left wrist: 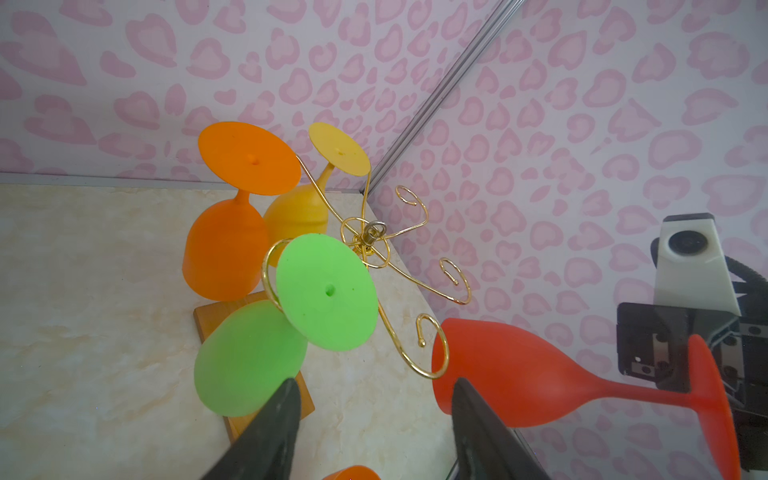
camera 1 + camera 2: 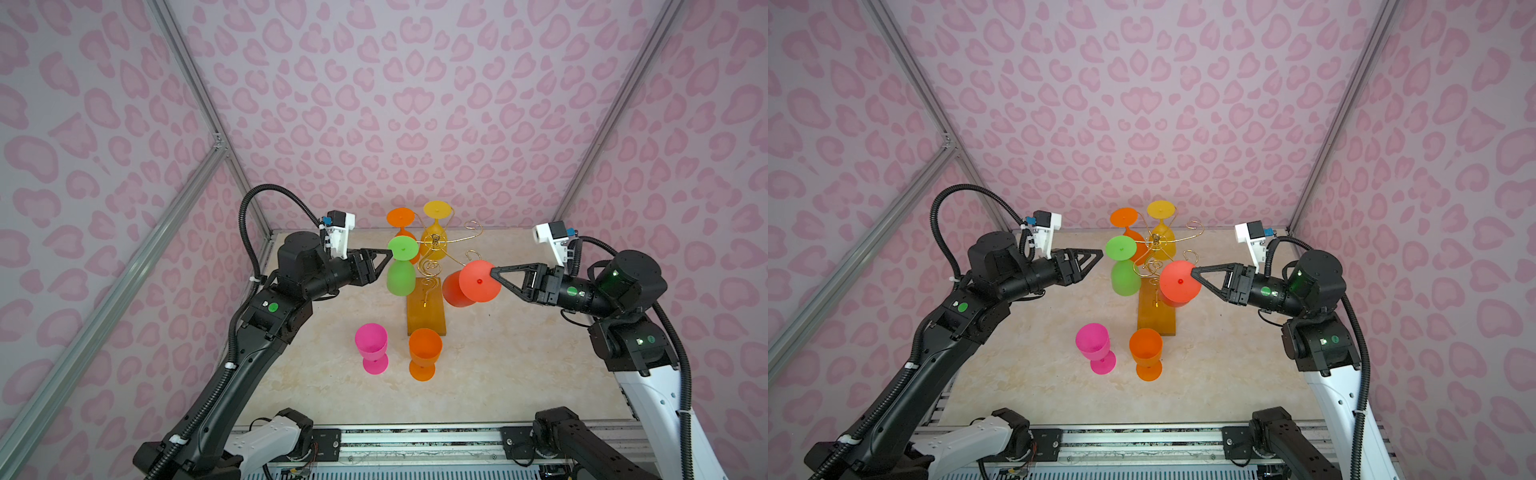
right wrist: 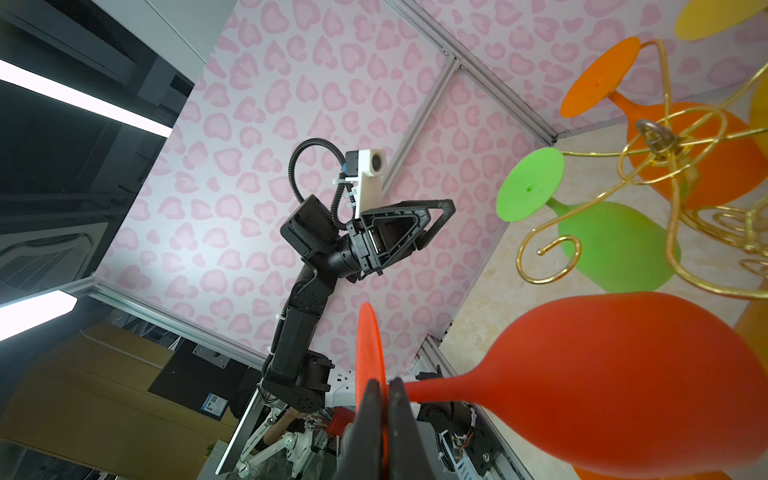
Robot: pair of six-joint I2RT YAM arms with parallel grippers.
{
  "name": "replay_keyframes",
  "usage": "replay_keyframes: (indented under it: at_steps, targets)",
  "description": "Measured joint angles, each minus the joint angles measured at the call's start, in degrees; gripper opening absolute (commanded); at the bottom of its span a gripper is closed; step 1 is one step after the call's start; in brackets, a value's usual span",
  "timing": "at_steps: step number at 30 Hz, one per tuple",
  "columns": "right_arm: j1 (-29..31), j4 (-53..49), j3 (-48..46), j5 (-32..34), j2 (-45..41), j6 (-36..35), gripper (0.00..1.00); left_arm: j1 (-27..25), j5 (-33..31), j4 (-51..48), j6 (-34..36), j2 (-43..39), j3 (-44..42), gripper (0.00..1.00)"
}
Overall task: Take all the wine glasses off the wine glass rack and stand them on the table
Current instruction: 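Pull the red glass off the rack hook away from the rack with the right gripper, then raise the red glass and carry it toward the left gripper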
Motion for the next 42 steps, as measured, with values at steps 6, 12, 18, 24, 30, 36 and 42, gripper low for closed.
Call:
replay_keyframes:
  at_steps: [6,12,18,24,30,36,42]
  targets:
    - [-0.3,9.3,0.9,0.6,0.0,4.0,0.00,0.1,0.9,1.0,0.1,0.1,-0.1,0.61]
    - [-0.3,23.0,-2.0,3.5,1.4,8.1,0.00,2.0,5.8,7.8,0.0,0.7,-2.5,0.61]
    - [-0.3,39.0,-5.8,8.4,3.8,13.2,0.00,5.0,13.2,21.9,-4.9,1.8,-8.2,0.61]
    - [0.3,56.7,-6.9,11.9,9.7,21.1,0.00,5.6,20.2,37.5,-11.1,4.0,-11.1,0.61]
    - [2.6,71.8,-8.5,15.0,17.2,30.2,0.00,5.7,23.5,48.0,-14.1,6.1,-11.6,0.61]
    - [5.8,82.8,-8.4,17.1,22.5,36.8,0.00,5.9,24.8,53.8,-15.5,9.6,-11.8,0.61]
    - [8.4,89.3,-8.4,18.4,25.8,40.1,0.00,6.0,26.3,60.0,-18.5,12.3,-12.0,0.61]
